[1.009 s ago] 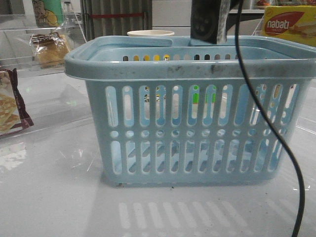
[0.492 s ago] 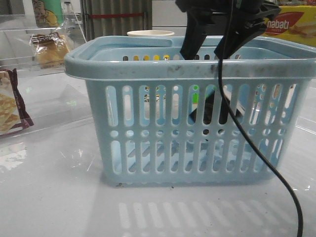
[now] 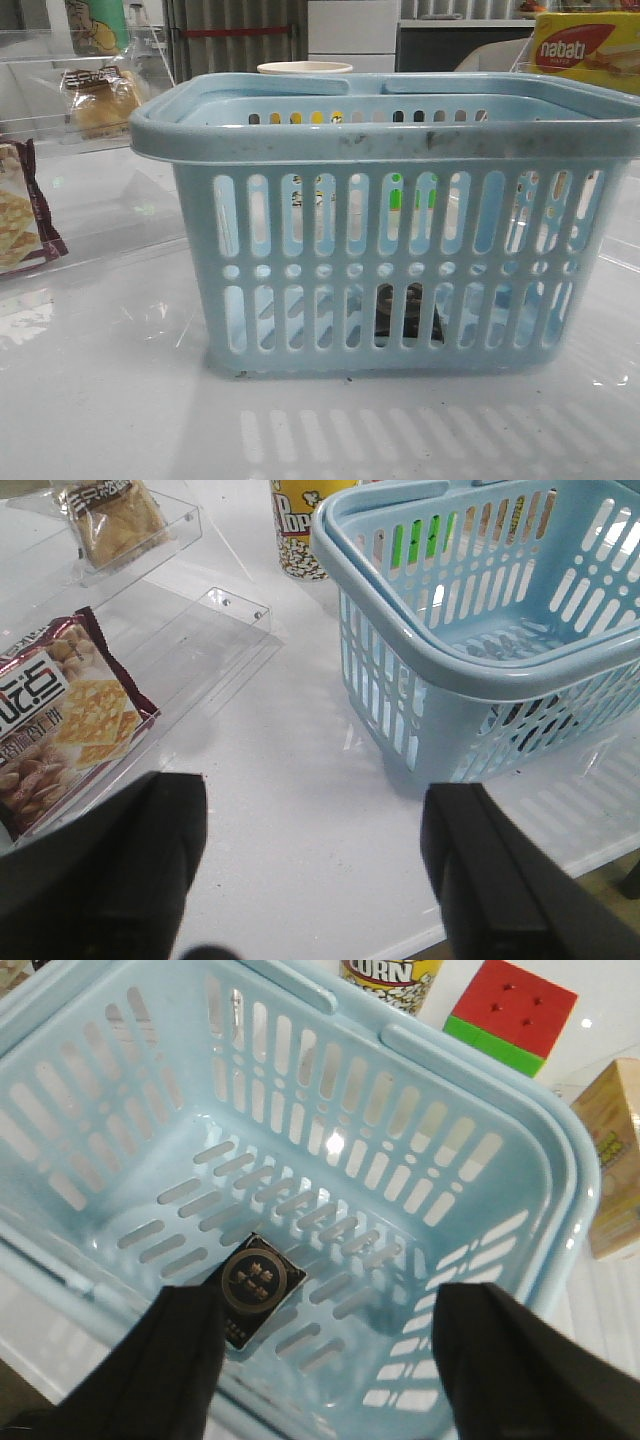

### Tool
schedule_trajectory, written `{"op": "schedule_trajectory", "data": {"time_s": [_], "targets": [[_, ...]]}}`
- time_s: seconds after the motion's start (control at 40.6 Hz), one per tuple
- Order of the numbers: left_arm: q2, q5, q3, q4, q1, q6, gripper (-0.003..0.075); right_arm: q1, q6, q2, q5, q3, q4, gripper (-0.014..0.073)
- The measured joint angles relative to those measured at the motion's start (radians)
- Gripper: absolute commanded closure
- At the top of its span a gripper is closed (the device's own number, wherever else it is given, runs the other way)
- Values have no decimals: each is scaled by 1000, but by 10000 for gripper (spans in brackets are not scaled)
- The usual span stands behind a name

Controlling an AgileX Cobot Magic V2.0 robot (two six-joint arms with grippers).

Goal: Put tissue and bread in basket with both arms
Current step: 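Withdraw the right gripper from the basket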

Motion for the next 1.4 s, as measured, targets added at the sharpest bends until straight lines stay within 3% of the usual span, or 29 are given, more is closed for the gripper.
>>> {"op": "schedule_trajectory", "data": {"time_s": [0.443, 0.861, 1.058, 1.255, 1.402], "targets": [[0, -25, 2, 0, 0, 0, 214, 0, -2, -464, 36, 291, -6, 43], [18, -93, 2, -13, 0, 0, 214, 0, -2, -502, 81, 312, -8, 43], [173, -91, -53, 99, 0, 0, 206, 0, -2, -502, 83, 312, -8, 43], [423, -89, -175, 136, 0, 0, 83, 0, -2, -502, 83, 312, -8, 43], [627, -91, -278, 149, 2, 0, 75, 0, -2, -502, 83, 312, -8, 43]]}}
